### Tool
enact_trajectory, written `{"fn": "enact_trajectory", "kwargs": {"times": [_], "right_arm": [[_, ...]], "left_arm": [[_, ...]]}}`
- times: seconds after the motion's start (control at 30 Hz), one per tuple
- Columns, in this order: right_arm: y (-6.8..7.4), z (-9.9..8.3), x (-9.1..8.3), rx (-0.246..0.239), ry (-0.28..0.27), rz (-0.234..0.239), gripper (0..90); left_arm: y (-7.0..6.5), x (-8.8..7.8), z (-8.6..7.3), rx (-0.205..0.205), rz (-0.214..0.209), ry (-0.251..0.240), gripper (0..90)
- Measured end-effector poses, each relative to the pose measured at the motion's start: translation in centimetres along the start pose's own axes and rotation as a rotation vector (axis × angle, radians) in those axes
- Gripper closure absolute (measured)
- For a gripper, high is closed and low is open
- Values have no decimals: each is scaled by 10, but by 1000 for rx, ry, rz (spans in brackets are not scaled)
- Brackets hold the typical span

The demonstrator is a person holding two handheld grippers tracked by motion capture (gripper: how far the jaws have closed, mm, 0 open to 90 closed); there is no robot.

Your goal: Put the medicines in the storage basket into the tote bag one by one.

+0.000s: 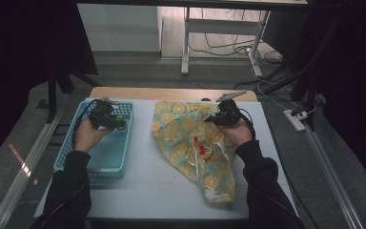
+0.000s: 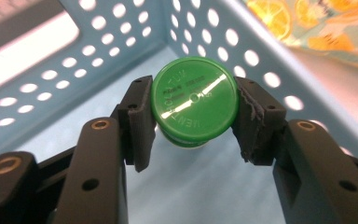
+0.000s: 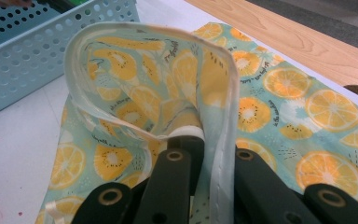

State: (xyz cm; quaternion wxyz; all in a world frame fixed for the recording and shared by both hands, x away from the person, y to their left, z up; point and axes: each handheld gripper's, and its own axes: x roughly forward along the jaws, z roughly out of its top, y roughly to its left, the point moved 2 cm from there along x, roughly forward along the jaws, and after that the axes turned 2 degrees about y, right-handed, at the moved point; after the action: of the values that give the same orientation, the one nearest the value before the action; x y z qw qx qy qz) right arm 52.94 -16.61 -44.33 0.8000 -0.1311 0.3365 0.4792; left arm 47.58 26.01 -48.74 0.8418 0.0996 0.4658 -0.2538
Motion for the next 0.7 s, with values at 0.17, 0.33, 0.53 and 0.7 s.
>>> {"fn": "enact_trajectory", "kwargs": {"times": [0.17,0.33,0.53,0.7], "right_arm": [[0,1,0,-1,-2,0,900],[1,1,0,0,-2,-1,900],[1,3,0,-1,-3,-2,900],[2,3,1,-2,-3,-2,900]], "left_arm": [[-8,-23,6,14,-12,-40,519],[-24,-42,13,47,-33,-70,519],[-49,-56,21,91,-80,-84,519],[-70,-62,28,140,-114,-108,519]]}}
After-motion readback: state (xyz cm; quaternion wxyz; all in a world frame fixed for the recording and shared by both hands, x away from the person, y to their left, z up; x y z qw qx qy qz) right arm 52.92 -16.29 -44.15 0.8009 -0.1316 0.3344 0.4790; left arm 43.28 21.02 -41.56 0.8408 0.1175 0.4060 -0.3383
